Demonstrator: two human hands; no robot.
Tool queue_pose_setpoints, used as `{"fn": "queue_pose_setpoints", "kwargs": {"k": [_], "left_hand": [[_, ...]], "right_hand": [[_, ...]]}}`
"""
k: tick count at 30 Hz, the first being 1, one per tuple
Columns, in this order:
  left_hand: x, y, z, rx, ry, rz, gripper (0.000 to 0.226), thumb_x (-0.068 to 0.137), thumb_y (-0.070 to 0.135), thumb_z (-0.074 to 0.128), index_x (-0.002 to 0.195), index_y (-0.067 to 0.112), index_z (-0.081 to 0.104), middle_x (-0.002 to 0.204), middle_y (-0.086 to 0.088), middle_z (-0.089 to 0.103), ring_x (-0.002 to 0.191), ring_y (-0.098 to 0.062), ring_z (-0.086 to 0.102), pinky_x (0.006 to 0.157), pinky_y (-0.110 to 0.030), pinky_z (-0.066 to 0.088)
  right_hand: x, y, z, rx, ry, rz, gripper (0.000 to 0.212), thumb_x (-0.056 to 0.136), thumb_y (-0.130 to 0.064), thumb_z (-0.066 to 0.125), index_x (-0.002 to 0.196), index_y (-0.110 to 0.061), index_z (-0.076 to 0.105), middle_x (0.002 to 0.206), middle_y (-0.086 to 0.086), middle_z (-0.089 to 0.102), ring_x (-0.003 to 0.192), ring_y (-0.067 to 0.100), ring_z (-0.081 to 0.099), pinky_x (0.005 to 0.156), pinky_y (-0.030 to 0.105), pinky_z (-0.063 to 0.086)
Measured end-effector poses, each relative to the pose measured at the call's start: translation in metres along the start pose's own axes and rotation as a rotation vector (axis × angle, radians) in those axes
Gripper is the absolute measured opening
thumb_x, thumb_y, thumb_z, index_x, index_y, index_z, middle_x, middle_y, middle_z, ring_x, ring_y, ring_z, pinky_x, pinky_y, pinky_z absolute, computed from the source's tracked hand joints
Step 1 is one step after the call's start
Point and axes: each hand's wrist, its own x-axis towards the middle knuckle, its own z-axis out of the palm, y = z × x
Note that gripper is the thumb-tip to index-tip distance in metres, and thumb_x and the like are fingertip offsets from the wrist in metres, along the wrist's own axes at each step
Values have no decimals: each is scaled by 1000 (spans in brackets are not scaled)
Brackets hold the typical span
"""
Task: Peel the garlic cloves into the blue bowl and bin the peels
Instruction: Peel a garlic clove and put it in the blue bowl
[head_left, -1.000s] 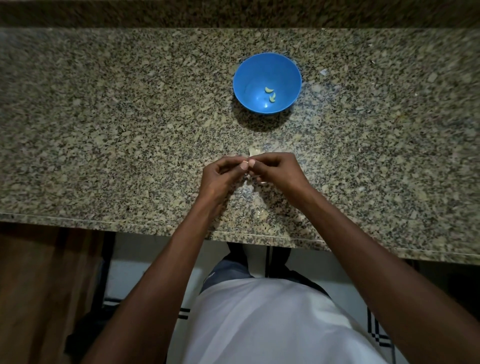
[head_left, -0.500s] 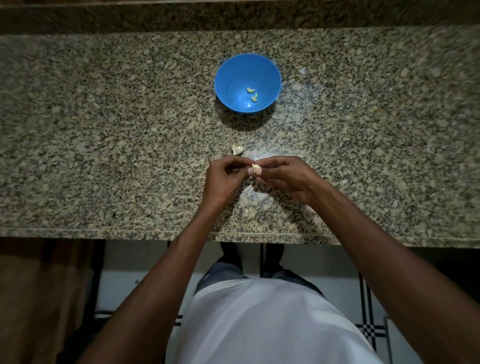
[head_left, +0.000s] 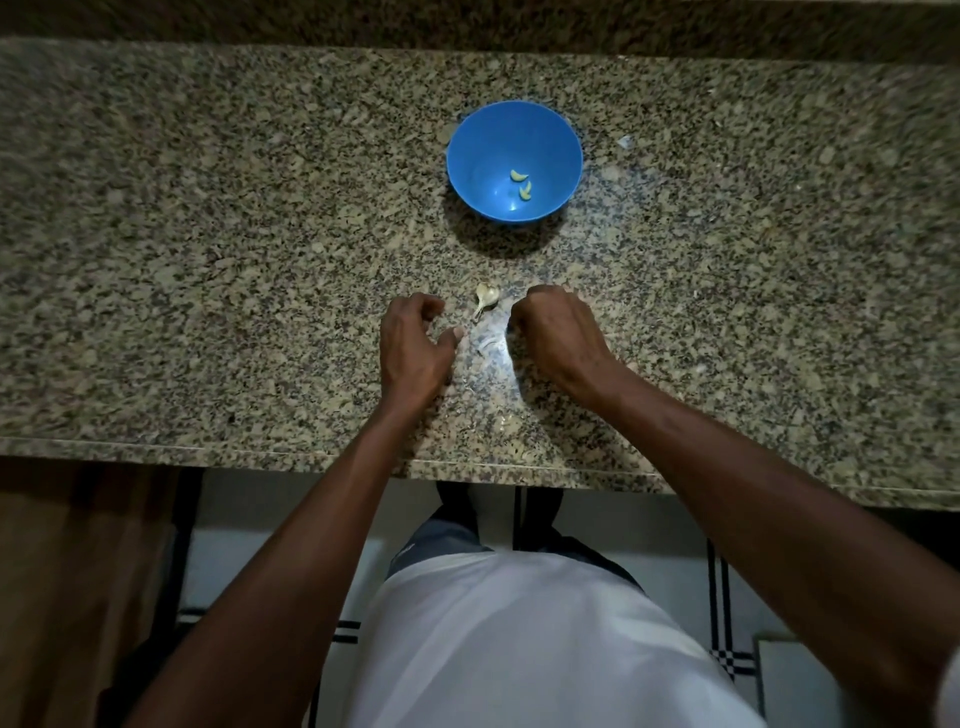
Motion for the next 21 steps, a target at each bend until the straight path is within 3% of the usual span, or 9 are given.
{"fn": "queue_pose_setpoints", "kwargs": {"k": [8,13,18,21], "left_hand": [[3,-1,1,12,-39,-18,31,89,18,78,116,17,63,120,-2,55,111,-19,58,99,-41,54],[4,0,2,22,-30,-19,28,89,16,78,113,18,63,117,-3,55,111,-21,57,94,-39,54],[6,3,3,19,-18,-39,27,89,16,77,112,18,62,112,0,55,110,-22,56,88,-36,54],[4,7,2,-67,31,-61,24,91,9,75,112,11,63,107,-5,61,98,-18,59,86,-35,57]], "right_hand": [[1,-2,-3,-46,-23,-59,26,97,2,44,77,-4,58,74,17,58,63,25,51,63,48,53],[6,-7,-3,-74,-35,-92,28,106,-3,43,80,-8,53,73,12,52,63,24,51,62,42,54],[8,-10,-3,-131,11,-150,31,102,2,53,75,-9,46,68,8,47,59,21,46,56,36,39],[10,0,-5,102,-21,-39,26,93,6,61,68,-1,62,65,10,62,56,23,59,57,41,56]]}}
